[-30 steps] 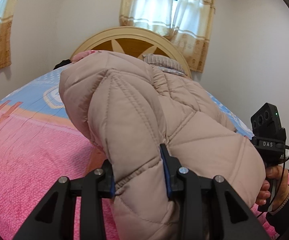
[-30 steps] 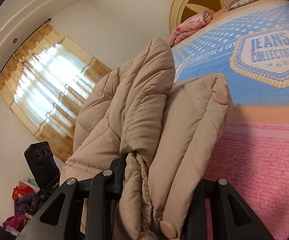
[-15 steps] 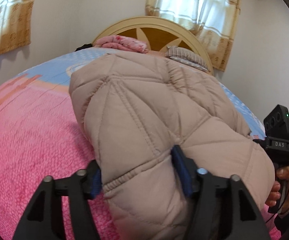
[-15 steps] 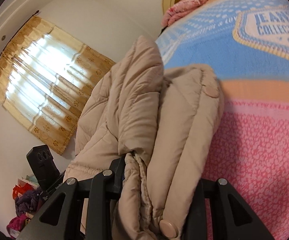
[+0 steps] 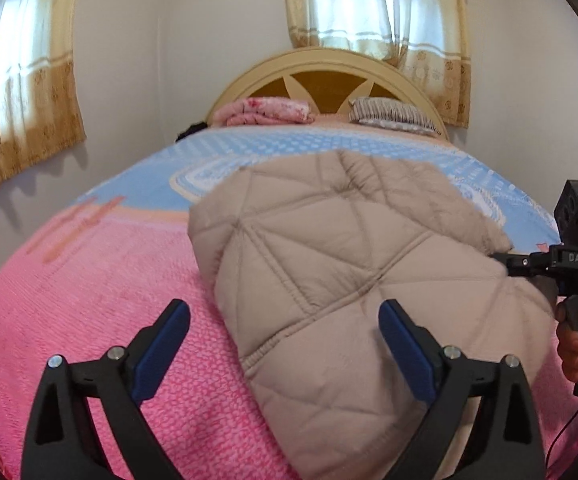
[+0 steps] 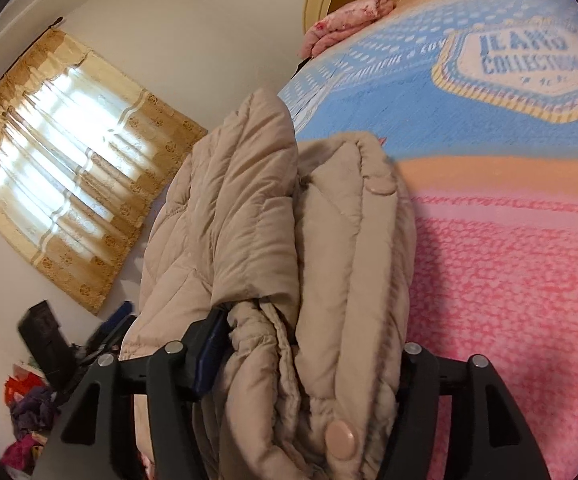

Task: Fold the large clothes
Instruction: 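Lower the folded jacket onto the bed and open both tools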

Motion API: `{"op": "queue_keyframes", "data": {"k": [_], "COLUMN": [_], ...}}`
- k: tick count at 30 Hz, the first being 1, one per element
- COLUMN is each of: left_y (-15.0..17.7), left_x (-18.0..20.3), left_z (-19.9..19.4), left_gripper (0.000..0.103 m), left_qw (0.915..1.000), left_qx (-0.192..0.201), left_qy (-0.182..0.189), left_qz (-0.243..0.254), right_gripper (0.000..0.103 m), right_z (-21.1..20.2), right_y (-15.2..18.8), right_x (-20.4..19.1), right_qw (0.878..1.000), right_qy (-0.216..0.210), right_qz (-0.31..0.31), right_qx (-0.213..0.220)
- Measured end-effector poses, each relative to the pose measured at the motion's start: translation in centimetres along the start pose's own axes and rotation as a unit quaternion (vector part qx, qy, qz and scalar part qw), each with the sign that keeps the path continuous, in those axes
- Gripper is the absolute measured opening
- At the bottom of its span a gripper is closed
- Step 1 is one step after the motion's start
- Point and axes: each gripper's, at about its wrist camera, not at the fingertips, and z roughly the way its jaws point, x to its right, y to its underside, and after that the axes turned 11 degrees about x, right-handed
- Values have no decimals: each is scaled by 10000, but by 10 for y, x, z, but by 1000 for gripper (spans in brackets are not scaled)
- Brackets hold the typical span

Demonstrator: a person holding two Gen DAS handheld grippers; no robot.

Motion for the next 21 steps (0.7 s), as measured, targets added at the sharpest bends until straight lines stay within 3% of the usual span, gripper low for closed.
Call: {"op": "queue_keyframes", "data": {"k": [5,9,21], "left_y": [-11,-18,-36], "left_x": [2,3,10], "left_z": [-29,-48,-87], "left_gripper": [101,101,103], "left_qw": [9996,9991,9956], "left_qx": [262,413,889], "left_qy": [-63,3,173], "left_qz": [21,-99,-249], "right_gripper": [70,71,74], "right_z": [-46,-80,-142], "right_y": [-7,-12,8], "right_x": [-4,-21,-125], "right_qw": [9976,9952,9806], "right_qy": [448,434,401], "right_qz": [-87,-109,-1194], "right_qx": [530,873,1500]}}
